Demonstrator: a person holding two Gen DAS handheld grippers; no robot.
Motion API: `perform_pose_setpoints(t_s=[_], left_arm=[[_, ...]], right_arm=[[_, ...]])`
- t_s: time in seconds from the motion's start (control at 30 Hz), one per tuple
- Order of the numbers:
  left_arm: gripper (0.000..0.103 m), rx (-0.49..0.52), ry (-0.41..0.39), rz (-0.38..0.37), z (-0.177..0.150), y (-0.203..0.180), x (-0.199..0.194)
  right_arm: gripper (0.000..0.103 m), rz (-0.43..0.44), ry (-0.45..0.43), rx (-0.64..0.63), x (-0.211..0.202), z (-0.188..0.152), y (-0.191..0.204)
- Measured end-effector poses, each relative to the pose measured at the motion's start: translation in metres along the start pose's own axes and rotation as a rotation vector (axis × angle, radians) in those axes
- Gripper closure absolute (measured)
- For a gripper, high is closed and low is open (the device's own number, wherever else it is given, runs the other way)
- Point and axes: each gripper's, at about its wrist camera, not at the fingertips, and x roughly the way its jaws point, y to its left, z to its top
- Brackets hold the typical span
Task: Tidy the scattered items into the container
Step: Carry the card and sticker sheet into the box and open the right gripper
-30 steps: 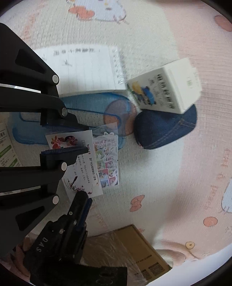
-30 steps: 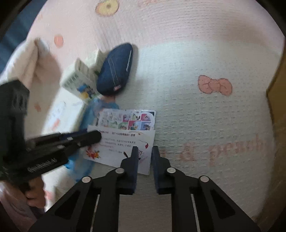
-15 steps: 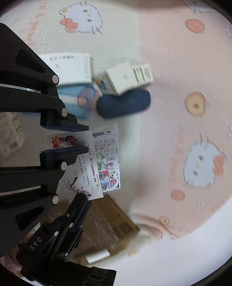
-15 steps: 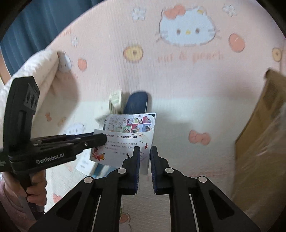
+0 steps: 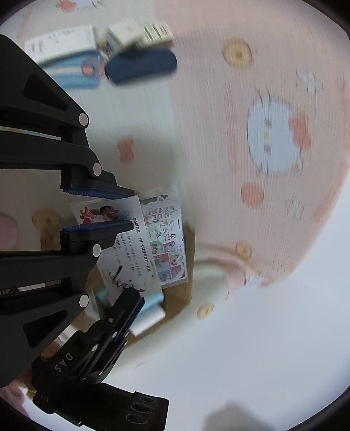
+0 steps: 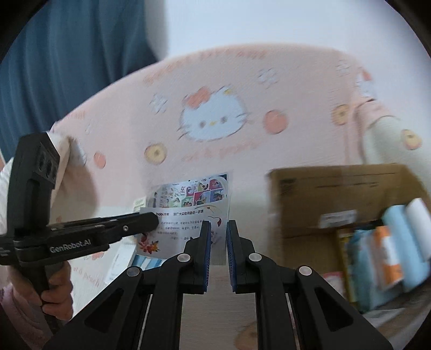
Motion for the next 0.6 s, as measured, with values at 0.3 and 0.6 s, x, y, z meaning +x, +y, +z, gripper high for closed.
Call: perform_pose_setpoints(t_s=[0.3, 0.6], left_arm=[[0.085, 0.130, 0.094, -0.140, -0.008, -0.088, 0.042], [0.085, 0.188, 0.192, -0.161, -0.023, -0.126, 0.064]], right_arm=[[0.094, -0.134, -0.006, 0.074, -0.056, 0.001, -0.078], [0.094, -0.187, 0.056, 0.167, -0.076, -0.021, -0.127]])
